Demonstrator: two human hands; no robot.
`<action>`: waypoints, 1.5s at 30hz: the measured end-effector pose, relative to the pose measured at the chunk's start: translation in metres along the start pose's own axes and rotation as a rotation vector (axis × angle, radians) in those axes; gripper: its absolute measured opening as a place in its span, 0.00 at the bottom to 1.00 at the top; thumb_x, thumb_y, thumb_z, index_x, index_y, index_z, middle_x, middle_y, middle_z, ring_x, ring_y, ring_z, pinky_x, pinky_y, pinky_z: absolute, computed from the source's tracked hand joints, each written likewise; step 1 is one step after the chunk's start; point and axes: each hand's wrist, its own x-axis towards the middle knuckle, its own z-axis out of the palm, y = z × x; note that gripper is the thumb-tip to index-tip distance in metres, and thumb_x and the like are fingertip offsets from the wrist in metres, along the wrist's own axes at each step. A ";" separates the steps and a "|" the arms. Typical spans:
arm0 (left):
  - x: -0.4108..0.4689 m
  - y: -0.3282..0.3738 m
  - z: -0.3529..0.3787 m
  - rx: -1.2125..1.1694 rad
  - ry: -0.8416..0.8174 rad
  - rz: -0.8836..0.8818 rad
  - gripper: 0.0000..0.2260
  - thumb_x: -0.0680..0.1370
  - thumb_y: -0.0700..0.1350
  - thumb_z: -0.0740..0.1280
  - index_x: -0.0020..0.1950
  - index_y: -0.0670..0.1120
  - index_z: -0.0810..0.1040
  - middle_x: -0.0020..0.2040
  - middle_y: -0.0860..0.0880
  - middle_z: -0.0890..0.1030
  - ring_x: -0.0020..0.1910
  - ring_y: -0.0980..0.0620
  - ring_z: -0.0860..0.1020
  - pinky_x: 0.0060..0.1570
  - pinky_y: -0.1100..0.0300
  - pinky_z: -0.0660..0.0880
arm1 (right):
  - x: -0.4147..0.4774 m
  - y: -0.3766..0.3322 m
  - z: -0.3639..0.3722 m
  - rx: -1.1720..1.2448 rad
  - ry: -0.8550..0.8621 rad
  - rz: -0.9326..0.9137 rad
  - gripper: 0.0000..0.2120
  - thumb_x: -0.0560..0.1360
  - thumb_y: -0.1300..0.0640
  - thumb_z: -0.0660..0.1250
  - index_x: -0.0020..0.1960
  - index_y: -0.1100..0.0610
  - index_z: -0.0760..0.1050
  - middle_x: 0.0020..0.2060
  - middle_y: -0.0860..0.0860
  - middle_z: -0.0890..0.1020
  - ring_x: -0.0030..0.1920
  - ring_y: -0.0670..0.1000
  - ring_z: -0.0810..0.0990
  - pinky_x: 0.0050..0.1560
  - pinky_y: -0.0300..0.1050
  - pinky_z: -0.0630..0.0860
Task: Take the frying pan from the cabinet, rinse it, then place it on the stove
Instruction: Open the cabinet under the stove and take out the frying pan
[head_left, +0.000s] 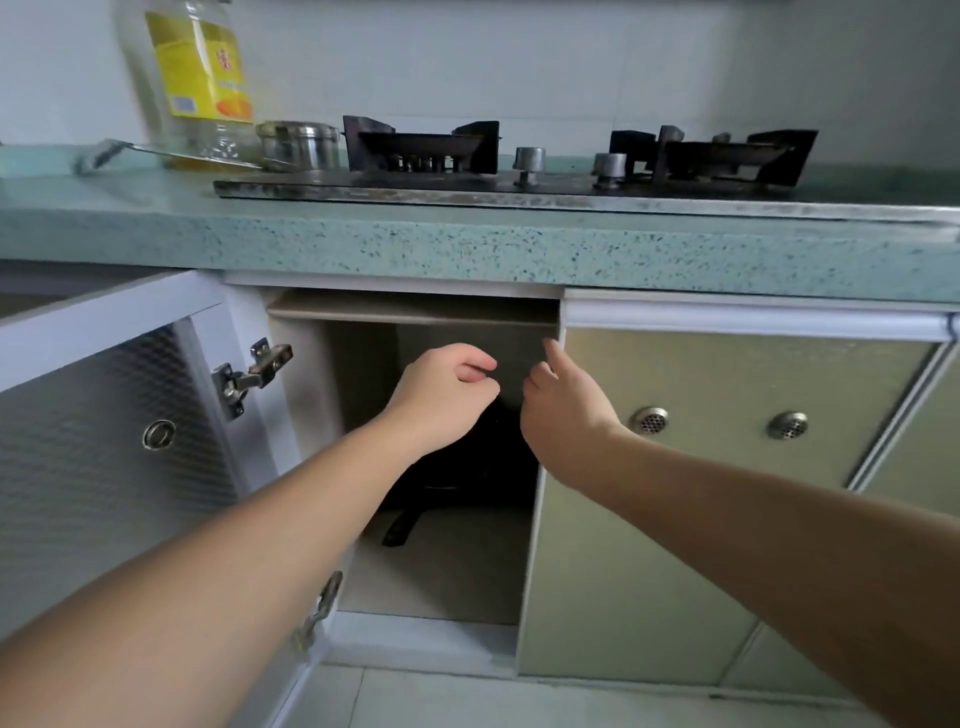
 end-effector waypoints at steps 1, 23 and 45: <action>0.000 0.001 -0.001 -0.039 -0.003 0.016 0.09 0.75 0.45 0.68 0.52 0.56 0.80 0.46 0.58 0.81 0.48 0.59 0.79 0.42 0.69 0.70 | -0.004 -0.003 -0.003 0.028 0.011 0.009 0.20 0.80 0.51 0.55 0.70 0.54 0.70 0.68 0.56 0.71 0.70 0.60 0.65 0.74 0.63 0.46; -0.053 0.169 0.090 -0.072 -0.648 0.947 0.21 0.73 0.36 0.64 0.55 0.61 0.81 0.61 0.61 0.79 0.62 0.67 0.74 0.64 0.72 0.66 | -0.251 -0.021 0.033 0.264 0.500 0.053 0.15 0.77 0.64 0.55 0.37 0.55 0.77 0.34 0.52 0.74 0.37 0.55 0.72 0.54 0.49 0.73; -0.107 0.311 0.254 0.190 -0.494 1.134 0.11 0.74 0.60 0.67 0.53 0.60 0.82 0.52 0.57 0.82 0.55 0.53 0.77 0.55 0.58 0.68 | -0.387 0.118 0.102 0.438 -0.169 1.145 0.13 0.77 0.50 0.57 0.43 0.52 0.78 0.44 0.50 0.82 0.46 0.56 0.81 0.54 0.49 0.69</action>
